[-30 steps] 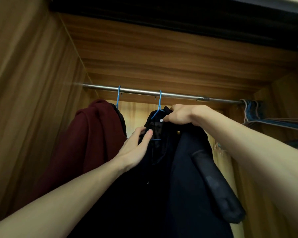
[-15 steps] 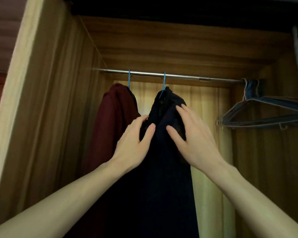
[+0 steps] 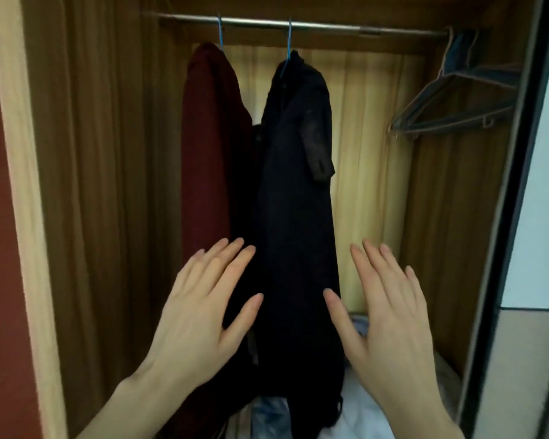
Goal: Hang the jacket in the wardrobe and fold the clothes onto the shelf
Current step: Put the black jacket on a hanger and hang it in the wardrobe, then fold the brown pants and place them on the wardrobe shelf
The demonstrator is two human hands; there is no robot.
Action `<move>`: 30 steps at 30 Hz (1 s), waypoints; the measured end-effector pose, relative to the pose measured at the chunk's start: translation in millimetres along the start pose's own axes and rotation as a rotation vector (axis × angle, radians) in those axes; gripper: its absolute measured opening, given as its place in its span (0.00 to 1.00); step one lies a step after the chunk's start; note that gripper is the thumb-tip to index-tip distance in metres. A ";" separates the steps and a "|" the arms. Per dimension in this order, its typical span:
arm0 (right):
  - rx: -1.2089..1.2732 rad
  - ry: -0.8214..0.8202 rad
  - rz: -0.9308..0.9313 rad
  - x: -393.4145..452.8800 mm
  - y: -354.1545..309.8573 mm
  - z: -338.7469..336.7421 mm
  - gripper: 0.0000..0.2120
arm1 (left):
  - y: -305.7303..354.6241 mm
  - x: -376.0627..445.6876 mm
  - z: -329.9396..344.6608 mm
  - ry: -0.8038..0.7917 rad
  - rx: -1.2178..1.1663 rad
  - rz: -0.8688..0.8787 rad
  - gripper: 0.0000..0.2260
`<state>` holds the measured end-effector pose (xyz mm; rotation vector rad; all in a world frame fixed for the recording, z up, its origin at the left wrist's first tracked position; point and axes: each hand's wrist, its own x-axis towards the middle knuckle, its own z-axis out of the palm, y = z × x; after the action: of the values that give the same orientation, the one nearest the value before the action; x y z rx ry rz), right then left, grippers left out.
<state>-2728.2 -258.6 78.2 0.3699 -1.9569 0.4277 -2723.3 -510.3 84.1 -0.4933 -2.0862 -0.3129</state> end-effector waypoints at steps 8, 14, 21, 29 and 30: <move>-0.191 -0.022 0.157 -64.3 -6.6 -45.2 0.34 | 17.2 -50.5 21.7 -0.052 -0.122 0.019 0.28; -0.374 -0.021 0.269 -113.0 -23.0 -89.8 0.34 | 52.3 -68.9 37.0 -0.060 -0.338 0.140 0.27; -0.596 -0.042 0.407 -175.6 -53.6 -145.5 0.33 | 105.5 -94.7 49.2 -0.101 -0.613 0.287 0.27; -0.832 0.003 0.616 -240.6 -91.9 -222.7 0.33 | 184.1 -130.2 49.5 -0.187 -0.898 0.431 0.26; -0.867 0.005 0.637 -248.8 -96.1 -234.1 0.33 | 196.4 -134.6 48.1 -0.195 -0.929 0.449 0.26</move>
<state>-2398.0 -221.3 -46.3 -0.8172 -2.0211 -0.0614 -2603.8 -346.7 -49.9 -1.5576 -1.8379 -0.9962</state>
